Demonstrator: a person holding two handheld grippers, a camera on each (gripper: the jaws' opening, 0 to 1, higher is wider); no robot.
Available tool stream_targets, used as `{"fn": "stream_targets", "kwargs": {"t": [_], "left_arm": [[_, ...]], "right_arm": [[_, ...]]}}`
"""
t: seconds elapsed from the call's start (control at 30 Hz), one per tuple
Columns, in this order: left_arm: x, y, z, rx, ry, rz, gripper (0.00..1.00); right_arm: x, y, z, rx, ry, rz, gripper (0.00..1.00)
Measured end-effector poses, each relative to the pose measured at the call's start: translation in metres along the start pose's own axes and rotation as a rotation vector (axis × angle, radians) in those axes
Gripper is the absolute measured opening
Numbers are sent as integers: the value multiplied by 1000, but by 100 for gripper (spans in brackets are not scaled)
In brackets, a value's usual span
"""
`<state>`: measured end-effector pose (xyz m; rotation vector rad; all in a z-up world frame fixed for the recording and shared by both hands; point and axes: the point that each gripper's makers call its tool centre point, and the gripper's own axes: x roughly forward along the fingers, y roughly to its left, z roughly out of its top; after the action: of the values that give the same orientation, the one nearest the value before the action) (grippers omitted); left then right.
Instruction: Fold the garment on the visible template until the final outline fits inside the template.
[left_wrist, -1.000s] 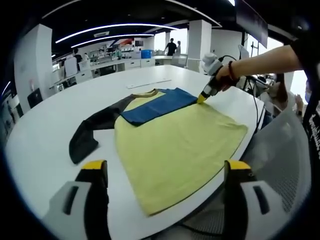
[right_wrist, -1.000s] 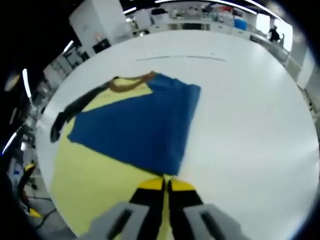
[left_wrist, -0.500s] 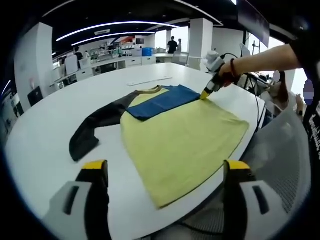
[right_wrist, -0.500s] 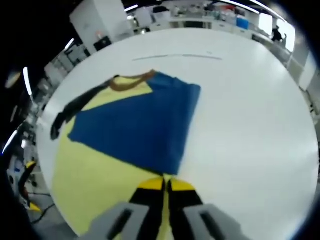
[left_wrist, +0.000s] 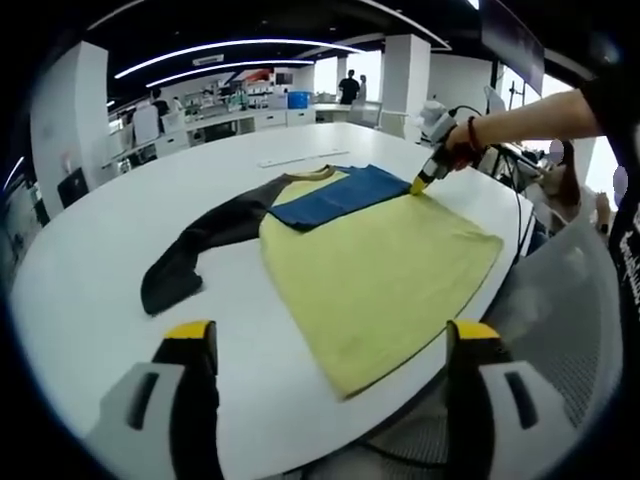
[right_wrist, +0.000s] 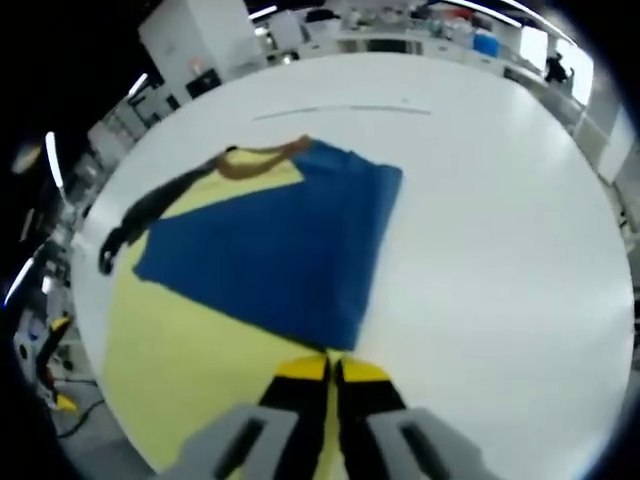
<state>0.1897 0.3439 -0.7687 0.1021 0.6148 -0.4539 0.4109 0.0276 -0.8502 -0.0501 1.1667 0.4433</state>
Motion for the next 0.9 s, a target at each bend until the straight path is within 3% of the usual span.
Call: {"fn": "stream_targets", "kwargs": {"t": [0.13, 0.27, 0.53, 0.7, 0.9], "left_arm": [[0, 1, -3, -5, 7, 1, 92], [0, 5, -3, -22, 5, -3, 92], [-2, 29, 1, -63, -14, 9, 92], [-1, 53, 7, -75, -30, 22, 92], [2, 81, 30, -56, -47, 52, 91]], "right_arm": [[-2, 1, -3, 28, 1, 14, 0], [-4, 4, -3, -11, 7, 13, 2], [-13, 6, 4, -68, -2, 16, 48], [-16, 9, 11, -77, -26, 16, 67], [-22, 17, 16, -127, -40, -2, 85]]}}
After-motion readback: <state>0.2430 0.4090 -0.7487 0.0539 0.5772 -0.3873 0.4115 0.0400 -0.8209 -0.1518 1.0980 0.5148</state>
